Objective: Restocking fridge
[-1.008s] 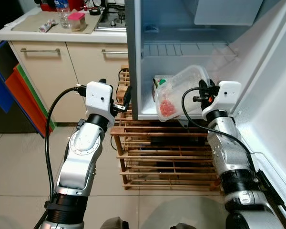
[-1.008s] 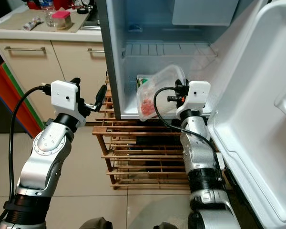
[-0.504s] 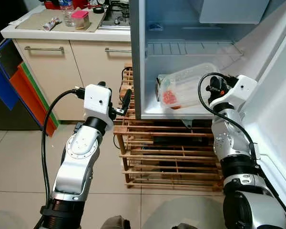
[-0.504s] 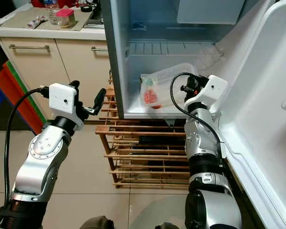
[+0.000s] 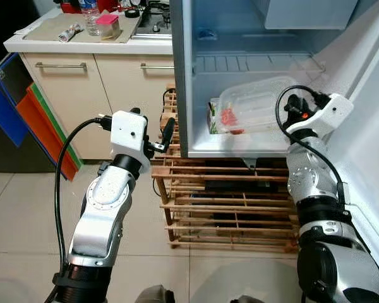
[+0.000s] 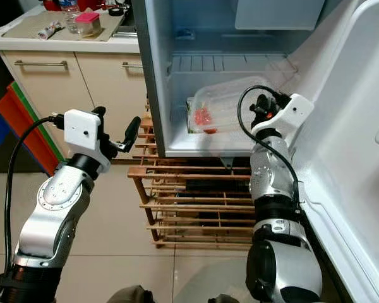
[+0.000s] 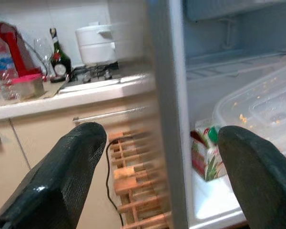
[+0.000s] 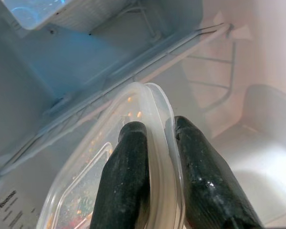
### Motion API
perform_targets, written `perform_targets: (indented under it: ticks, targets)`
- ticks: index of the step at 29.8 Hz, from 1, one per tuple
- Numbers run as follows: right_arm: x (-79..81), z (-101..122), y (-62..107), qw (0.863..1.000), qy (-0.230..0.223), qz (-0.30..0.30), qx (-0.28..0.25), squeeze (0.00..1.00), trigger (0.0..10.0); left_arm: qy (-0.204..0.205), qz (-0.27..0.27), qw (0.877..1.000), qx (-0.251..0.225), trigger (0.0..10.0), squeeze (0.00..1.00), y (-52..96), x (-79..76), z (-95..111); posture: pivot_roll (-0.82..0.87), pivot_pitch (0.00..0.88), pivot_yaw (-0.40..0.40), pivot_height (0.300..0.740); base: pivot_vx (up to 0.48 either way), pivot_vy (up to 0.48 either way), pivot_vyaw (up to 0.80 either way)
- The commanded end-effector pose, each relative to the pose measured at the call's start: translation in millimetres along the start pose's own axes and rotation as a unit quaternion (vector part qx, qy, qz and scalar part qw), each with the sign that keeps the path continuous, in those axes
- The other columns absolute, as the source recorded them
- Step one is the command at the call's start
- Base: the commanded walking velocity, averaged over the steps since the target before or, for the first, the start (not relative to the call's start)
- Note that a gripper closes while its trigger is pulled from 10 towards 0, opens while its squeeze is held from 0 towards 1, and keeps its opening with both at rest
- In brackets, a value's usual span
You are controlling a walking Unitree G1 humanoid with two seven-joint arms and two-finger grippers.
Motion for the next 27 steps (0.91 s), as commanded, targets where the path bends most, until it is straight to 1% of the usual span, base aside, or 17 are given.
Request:
perform_targets:
  ticks: [1,3,6,11,14,16,17,23,27]
  targets:
    - [-0.4,4,-1.0,1.000,0.008,0.004,-0.007,0.00,0.0,-0.002,-0.004,1.000,-0.006,10.0,0.00,-0.1,-2.8,4,0.06,0.000,0.045,0.715,0.458,0.000,0.00]
    - [0.5,3,-0.9,1.000,0.009,0.006,-0.005,0.00,0.0,-0.006,0.000,1.000,-0.004,10.0,0.00,0.1,-1.5,3,0.06,0.000,0.044,0.715,0.454,0.000,0.00]
    - [2.6,1,-0.8,1.000,0.014,0.010,-0.003,0.00,0.0,-0.010,0.010,1.000,0.000,10.0,0.00,0.4,2.0,1,0.06,0.000,0.043,0.715,0.000,0.000,0.00]
    - [4.5,-4,0.2,1.000,0.020,0.015,0.004,0.00,0.0,-0.005,0.003,1.000,0.004,10.0,0.00,2.6,2.1,-4,0.06,0.000,0.040,0.715,0.000,0.000,0.00]
    - [4.3,-7,0.1,1.000,0.020,0.016,0.010,0.00,0.0,-0.019,-0.006,1.000,0.019,10.0,0.00,5.1,5.3,-17,0.06,0.000,0.036,0.715,0.000,0.000,0.00]
    - [5.8,-11,-0.2,0.999,0.023,0.019,0.016,0.00,0.0,-0.038,-0.015,0.998,0.043,10.0,0.00,6.6,7.0,-34,0.05,0.000,0.036,0.715,0.000,0.000,0.00]
    - [6.5,-12,-0.4,0.999,0.025,0.020,0.018,0.00,0.0,-0.039,-0.016,0.998,0.048,10.0,0.00,6.5,7.8,-37,0.05,0.000,0.037,0.715,0.000,0.000,0.00]
    - [5.6,-13,-0.1,0.999,0.033,0.023,0.019,0.00,0.0,-0.025,-0.022,0.999,0.037,10.0,0.00,4.6,-0.8,-33,0.04,0.000,0.032,0.715,0.000,0.000,0.00]
    - [-0.1,-15,2.5,0.998,0.046,0.025,0.023,0.00,0.0,-0.010,-0.018,0.999,0.036,10.0,0.00,6.1,-3.1,-36,0.04,0.000,0.027,0.715,0.000,0.000,0.00]
Point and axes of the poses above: a point about 5 cm out from each wrist's last joint towards the gripper, its own y axis pointing back from the gripper into the wrist, its own z axis along the axis of the wrist's last joint, x = y × z, the point moved 5 cm from there along -y, pointing out of the wrist towards the gripper, and after that the axes turned 12 degrees about y, right-handed, at the moved point
